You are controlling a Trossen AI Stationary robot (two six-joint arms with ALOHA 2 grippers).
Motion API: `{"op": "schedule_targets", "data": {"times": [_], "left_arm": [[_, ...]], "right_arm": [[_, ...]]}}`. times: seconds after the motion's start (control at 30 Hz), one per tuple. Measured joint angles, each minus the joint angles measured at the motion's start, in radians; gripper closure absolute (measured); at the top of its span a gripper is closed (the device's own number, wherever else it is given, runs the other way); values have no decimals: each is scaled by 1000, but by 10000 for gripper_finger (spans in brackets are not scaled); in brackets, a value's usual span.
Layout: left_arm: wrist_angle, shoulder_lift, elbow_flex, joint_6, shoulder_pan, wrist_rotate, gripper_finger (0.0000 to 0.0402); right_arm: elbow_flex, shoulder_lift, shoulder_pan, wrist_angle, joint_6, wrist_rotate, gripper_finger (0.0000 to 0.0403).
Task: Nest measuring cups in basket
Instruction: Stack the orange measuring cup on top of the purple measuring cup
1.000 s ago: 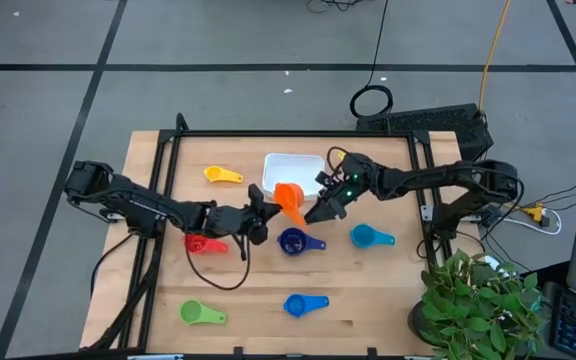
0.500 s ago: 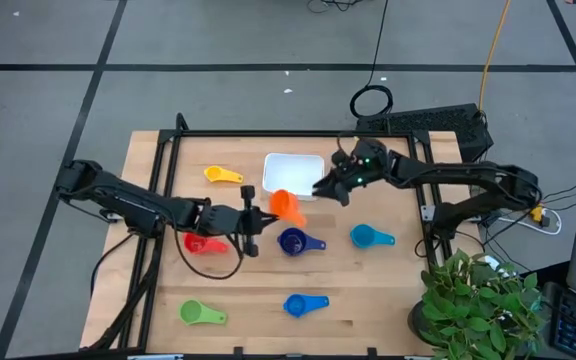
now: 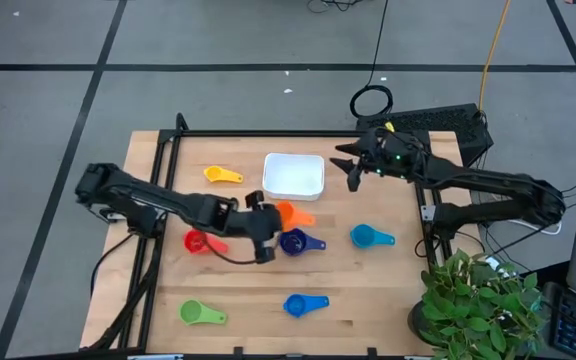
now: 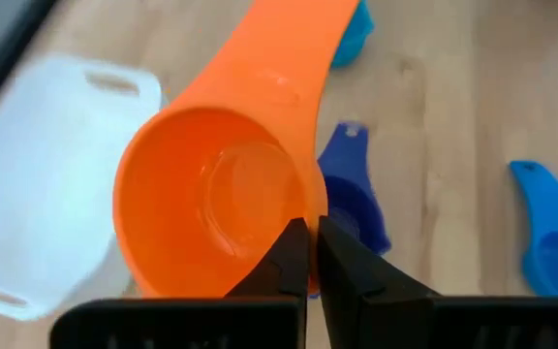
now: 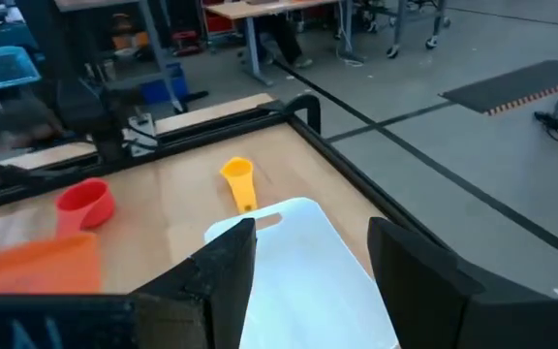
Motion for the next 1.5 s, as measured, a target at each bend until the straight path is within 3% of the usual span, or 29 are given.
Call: {"op": "schedule_targets", "data": {"times": [0.2,0.53,1.27,1.5], "left_arm": [[-5,126,55,-80,1,0,394],[-1,218,104,-151,-8,-2,394],[20,242,100,-210,-69,-26,393],[25,241,100,-202,-69,-29,340]], "right_arm": [[0,-37,0,-61,-19,1,209],[0,-29,1,-104,-19,1,209],[0,-30,1,-98,5,1,209],[0,-30,1,-98,11,0,209]]}}
